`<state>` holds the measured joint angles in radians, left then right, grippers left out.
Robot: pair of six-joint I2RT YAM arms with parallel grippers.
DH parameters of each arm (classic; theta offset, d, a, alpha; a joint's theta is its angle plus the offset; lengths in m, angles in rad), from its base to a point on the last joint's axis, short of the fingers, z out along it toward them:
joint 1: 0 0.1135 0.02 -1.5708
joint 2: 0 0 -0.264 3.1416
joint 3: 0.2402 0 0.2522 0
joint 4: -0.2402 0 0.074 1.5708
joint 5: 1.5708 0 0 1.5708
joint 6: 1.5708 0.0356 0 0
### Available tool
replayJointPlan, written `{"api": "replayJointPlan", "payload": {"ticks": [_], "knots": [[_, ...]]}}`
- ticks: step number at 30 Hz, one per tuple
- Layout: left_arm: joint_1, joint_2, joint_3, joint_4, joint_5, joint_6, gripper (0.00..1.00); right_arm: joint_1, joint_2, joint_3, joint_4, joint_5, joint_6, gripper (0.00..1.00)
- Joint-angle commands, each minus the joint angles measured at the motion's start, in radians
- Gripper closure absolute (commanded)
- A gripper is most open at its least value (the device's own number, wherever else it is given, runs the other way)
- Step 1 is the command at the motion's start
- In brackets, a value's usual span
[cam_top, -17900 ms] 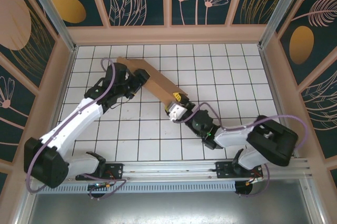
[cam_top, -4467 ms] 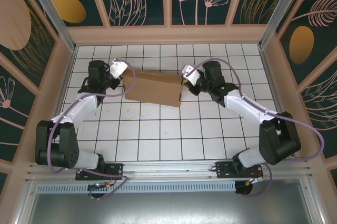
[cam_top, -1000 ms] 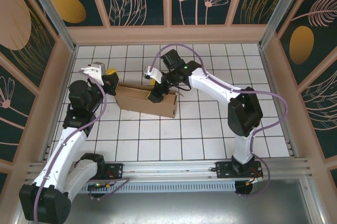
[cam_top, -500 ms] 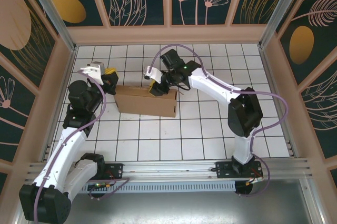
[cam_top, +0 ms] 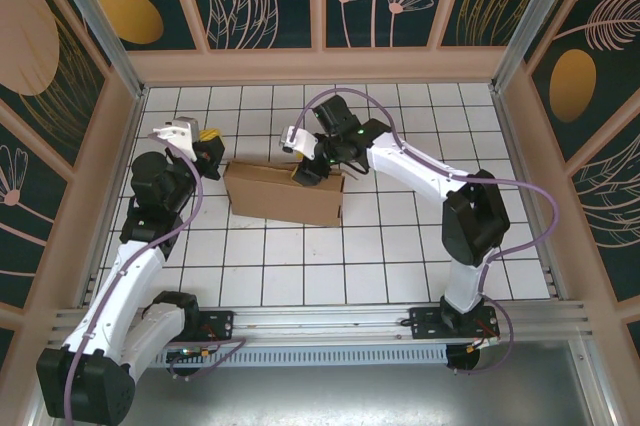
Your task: Fold the paper box
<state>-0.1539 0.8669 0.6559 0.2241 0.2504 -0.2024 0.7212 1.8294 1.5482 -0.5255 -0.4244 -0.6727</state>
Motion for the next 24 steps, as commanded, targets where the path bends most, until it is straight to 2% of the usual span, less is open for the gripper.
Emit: {"api": "replayJointPlan", "payload": {"ticks": [1, 7, 16, 24], "knots": [[-0.007, 0.002, 0.014, 0.017, -0.001, 0.017, 0.85, -0.011, -0.015, -0.013, -0.064, -0.047, 0.028, 0.34], [-0.007, 0.009, 0.022, 0.012, 0.005, 0.023, 0.86, -0.015, -0.006, 0.025, -0.094, -0.178, 0.071, 0.23], [-0.007, 0.007, 0.01, 0.018, 0.006, 0.021, 0.86, 0.008, 0.007, 0.004, -0.086, -0.154, 0.068, 0.19], [-0.007, -0.001, -0.005, 0.025, 0.001, 0.023, 0.88, 0.013, -0.007, 0.064, -0.101, -0.174, 0.107, 0.18]]}}
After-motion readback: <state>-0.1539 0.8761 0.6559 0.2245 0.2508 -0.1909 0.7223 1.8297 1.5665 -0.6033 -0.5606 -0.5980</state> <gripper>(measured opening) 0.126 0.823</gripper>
